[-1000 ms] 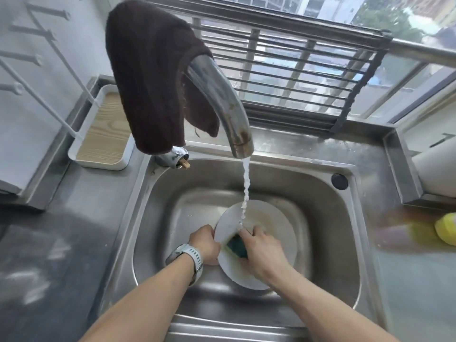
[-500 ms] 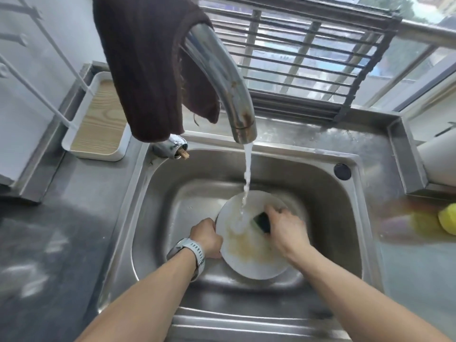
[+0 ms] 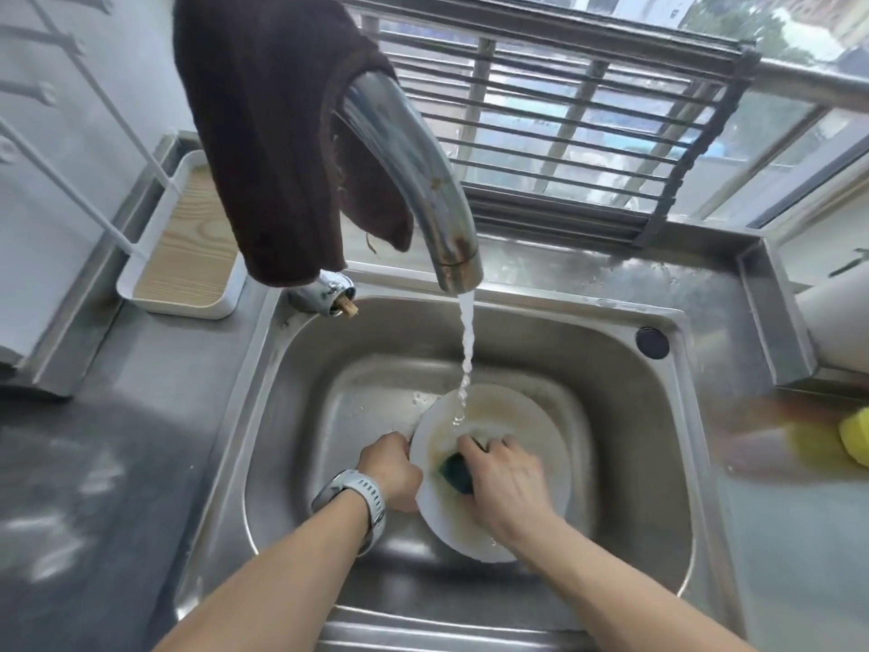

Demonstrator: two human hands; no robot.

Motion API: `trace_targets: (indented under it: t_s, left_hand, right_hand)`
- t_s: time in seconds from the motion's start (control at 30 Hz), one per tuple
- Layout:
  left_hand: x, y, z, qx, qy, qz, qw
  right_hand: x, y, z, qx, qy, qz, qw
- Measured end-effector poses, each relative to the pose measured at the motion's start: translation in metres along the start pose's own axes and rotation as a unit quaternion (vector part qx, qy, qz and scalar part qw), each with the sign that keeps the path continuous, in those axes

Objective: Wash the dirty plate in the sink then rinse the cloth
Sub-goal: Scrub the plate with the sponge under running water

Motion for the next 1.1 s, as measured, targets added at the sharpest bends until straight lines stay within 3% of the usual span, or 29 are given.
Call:
trace_targets:
  t_s: [0.07, 0.2, 0.3, 0.37, 0.53, 0.6, 0.7, 0.8, 0.87, 0.97, 1.03, 1.1]
  left_hand:
    - [0.003, 0.0, 0.001, 0.002, 0.008, 0.004, 1.0]
    - [0.004, 0.008, -0.01, 0.023, 0.008, -0.008, 1.0]
    - [0.005, 0.008, -0.007, 0.017, 0.009, 0.001, 1.0]
    - [0.008, 0.004, -0.003, 0.05, 0.03, 0.019, 0.998]
    - [0.016, 0.01, -0.01, 0.136, 0.059, 0.032, 0.988]
    - [0.024, 0.012, -0.011, 0.126, 0.057, 0.033, 0.99]
    - [0.032, 0.008, -0.005, 0.144, 0.07, 0.056, 0.985]
    - [0.029, 0.016, -0.006, 0.18, 0.085, 0.062, 0.978]
    - [0.028, 0.023, -0.01, 0.2, 0.083, 0.059, 0.974]
    - [0.035, 0.026, -0.012, 0.198, 0.083, 0.071, 0.974]
    - [0.039, 0.022, -0.012, 0.198, 0.085, 0.093, 0.972]
    - [0.039, 0.024, -0.013, 0.21, 0.084, 0.091, 0.97]
  right_hand:
    - [-0.03, 0.003, -0.003, -0.024, -0.013, -0.031, 0.999]
    - [-0.016, 0.015, -0.06, 0.056, -0.077, -0.034, 0.995]
    - [0.005, 0.007, -0.019, -0.029, -0.019, 0.03, 0.999]
    - [-0.02, 0.002, -0.001, -0.052, -0.003, 0.027, 0.998]
    - [-0.019, 0.015, -0.061, -0.002, -0.093, -0.004, 0.996]
    - [0.01, 0.012, -0.044, -0.013, -0.065, 0.018, 0.998]
    - [-0.017, 0.01, 0.005, -0.087, 0.006, 0.007, 0.996]
    - [-0.056, 0.009, -0.028, -0.058, -0.057, 0.004, 0.997]
    - [-0.035, 0.016, -0.059, -0.037, -0.088, -0.007, 0.995]
    - [0.015, 0.02, -0.025, -0.068, -0.036, 0.016, 0.997]
    - [-0.006, 0.023, 0.007, -0.123, 0.003, 0.011, 0.992]
    - [-0.04, 0.013, 0.003, -0.092, -0.01, 0.002, 0.996]
Point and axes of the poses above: each hand's wrist, its own x-axis away from the middle knuckle, its own y-axis out of the back of the hand, z = x × y, the point moved 7 cm from there along -x, towards the middle knuckle, and after that the axes turned 14 degrees about -z, right-handed, at the moved point
